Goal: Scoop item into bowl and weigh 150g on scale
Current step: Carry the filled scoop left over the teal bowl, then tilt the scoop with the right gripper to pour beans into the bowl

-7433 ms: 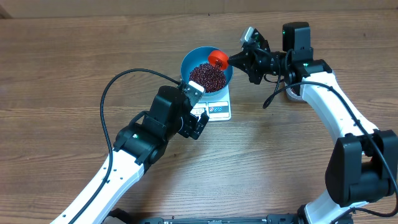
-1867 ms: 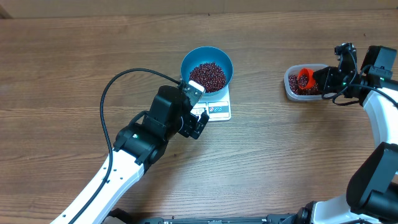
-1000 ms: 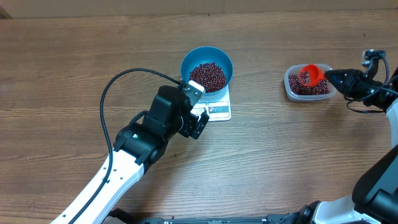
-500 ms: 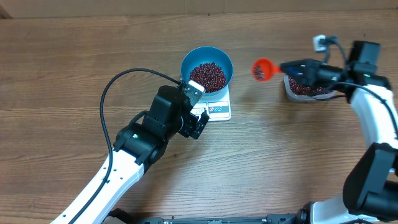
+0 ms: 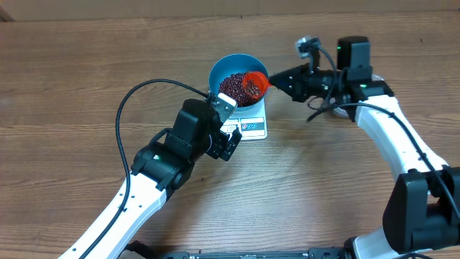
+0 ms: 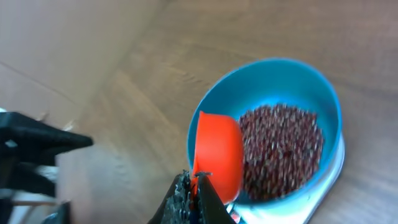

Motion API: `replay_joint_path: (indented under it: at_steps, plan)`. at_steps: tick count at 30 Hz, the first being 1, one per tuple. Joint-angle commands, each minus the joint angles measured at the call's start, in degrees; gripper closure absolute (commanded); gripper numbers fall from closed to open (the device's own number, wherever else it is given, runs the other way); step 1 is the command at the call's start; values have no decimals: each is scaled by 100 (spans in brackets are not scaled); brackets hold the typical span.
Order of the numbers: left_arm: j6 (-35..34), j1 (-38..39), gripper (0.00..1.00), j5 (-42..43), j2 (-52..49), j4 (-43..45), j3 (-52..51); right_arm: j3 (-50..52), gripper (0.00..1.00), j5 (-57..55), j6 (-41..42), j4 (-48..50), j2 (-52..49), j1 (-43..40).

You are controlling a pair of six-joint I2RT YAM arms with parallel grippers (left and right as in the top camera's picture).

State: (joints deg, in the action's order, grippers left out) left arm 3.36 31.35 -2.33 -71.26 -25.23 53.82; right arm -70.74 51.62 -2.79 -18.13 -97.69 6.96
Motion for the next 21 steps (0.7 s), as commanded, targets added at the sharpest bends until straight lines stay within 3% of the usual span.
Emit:
replay_joint_path:
  at_steps: [1, 13, 21]
  plan:
    - [74, -22, 0, 42, 2, 20, 166, -208, 96, -643, 0, 225, 125, 210]
    - [74, -22, 1, 42, 2, 20, 166, -208, 96, -1565, -72, 743, 0, 391]
    - [74, -22, 0, 44, 2, 17, 166, -208, 96, -1556, -979, 713, -50, 391]
